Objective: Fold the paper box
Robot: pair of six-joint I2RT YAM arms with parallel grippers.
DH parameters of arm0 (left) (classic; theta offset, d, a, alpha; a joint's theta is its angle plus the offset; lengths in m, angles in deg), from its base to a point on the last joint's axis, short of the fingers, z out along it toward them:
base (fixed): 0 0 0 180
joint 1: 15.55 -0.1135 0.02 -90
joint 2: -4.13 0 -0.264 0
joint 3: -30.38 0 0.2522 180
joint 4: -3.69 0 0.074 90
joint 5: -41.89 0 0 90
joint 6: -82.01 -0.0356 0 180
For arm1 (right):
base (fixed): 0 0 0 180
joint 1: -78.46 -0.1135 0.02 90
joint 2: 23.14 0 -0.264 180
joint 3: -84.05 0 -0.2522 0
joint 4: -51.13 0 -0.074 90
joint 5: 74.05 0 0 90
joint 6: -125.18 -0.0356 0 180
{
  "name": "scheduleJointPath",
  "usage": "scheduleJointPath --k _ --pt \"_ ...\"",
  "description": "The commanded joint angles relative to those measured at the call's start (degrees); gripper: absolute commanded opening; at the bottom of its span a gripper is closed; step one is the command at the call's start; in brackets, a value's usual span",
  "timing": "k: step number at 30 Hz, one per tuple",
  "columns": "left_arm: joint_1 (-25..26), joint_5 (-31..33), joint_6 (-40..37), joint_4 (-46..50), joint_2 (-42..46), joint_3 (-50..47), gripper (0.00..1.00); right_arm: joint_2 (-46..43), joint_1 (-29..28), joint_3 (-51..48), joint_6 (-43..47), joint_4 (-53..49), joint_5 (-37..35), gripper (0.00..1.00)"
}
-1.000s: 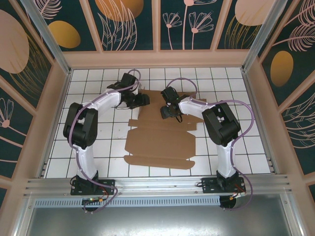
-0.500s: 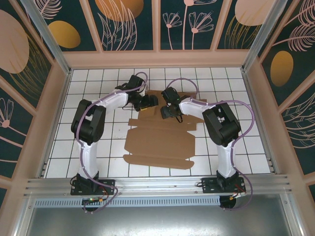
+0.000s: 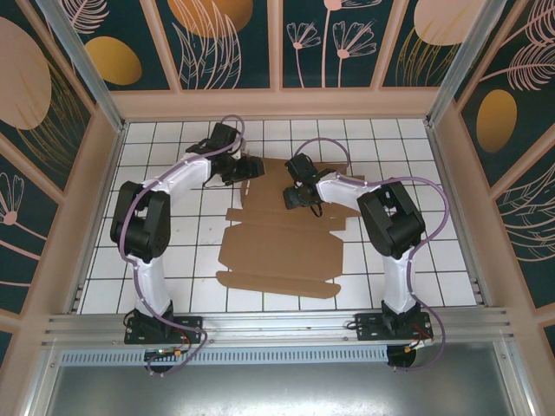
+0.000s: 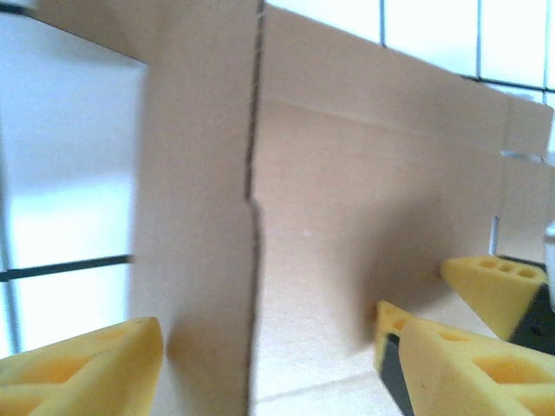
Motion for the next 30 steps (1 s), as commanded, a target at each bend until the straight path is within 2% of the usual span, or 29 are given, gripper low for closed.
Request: scheduleJointPath --k 1,6,8,10,12,15,18,23,27,30 --pt "-0.3 5.7 -4.1 4.6 0.2 -0.9 0.66 1.9 0.1 -2.5 0.1 -4.1 0.9 0.69" --pt "-0.3 14.6 -7.9 9.7 -1.7 2.9 0.42 1.6 0.2 -2.5 0.1 -4.3 0.6 0.67" --pt "-0.3 17.4 -8.7 10.6 -3.0 3.5 0.26 1.8 0.2 -2.5 0.3 -4.2 0.5 0.67" --pt "0.5 20.8 -9.4 11.1 -4.6 3.8 0.16 1.9 0.2 -2.4 0.3 -4.3 0.5 0.67" --pt "2.2 26.1 -10.4 12.1 -6.5 4.8 0.13 2.0 0.1 -2.2 0.2 -4.3 0.5 0.67" --pt "5.8 34.5 -11.2 14.4 -10.6 7.7 0.15 2.3 0.1 -2.1 0.0 -4.1 0.1 0.66" --pt "8.8 39.7 -10.2 15.6 -14.6 9.8 0.21 3.1 -0.2 -1.5 -0.2 -4.7 -1.6 0.65" --pt "12.5 43.3 -8.0 15.9 -18.8 11.4 0.29 3.7 -0.6 -1.1 -0.7 -4.8 -2.0 0.65" --pt "13.0 43.6 -7.0 15.7 -18.0 11.6 0.35 3.8 -0.7 -1.1 -0.8 -4.9 -2.3 0.65" --pt "12.5 44.5 -8.0 15.0 -13.4 10.9 0.48 3.3 -0.5 -1.5 -0.8 -4.6 -2.6 0.65"
